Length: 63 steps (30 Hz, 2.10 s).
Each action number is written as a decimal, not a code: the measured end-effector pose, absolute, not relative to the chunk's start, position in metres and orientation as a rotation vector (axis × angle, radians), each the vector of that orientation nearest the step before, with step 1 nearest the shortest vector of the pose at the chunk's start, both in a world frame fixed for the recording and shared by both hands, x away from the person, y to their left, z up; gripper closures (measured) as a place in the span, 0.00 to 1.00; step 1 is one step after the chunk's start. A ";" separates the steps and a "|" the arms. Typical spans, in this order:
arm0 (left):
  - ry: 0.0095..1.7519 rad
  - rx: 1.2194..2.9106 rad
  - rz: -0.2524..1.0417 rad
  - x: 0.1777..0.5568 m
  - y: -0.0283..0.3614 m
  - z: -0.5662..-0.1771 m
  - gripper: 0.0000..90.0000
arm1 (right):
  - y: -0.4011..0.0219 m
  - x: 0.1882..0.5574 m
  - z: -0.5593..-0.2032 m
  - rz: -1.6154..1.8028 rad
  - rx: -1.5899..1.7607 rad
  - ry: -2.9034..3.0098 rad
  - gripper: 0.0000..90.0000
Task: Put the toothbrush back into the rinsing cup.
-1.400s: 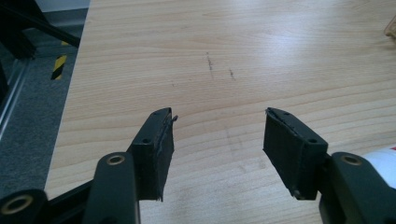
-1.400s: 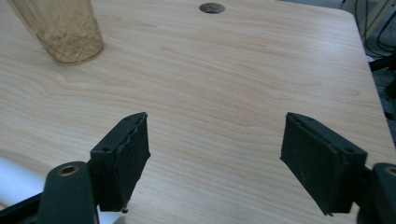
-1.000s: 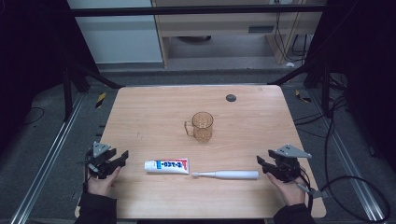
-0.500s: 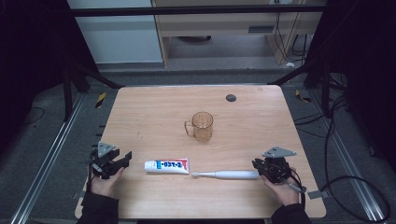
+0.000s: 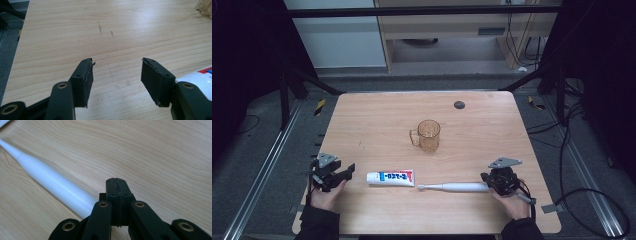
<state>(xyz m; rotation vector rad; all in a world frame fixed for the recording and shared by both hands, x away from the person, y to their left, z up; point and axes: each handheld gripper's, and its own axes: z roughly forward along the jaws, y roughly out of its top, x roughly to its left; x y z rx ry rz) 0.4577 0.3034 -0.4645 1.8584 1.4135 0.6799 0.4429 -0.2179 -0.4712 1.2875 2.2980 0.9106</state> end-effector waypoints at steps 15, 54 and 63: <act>1.419 1.854 0.680 0.457 0.305 -0.464 0.44 | -0.221 0.438 -0.475 0.873 1.290 2.341 1.00; 1.414 1.852 0.671 0.456 0.306 -0.462 0.42 | -0.209 0.410 -0.476 0.892 1.274 2.394 0.99; 1.414 1.856 0.667 0.456 0.306 -0.463 0.41 | -0.208 0.404 -0.477 0.899 1.278 2.404 0.99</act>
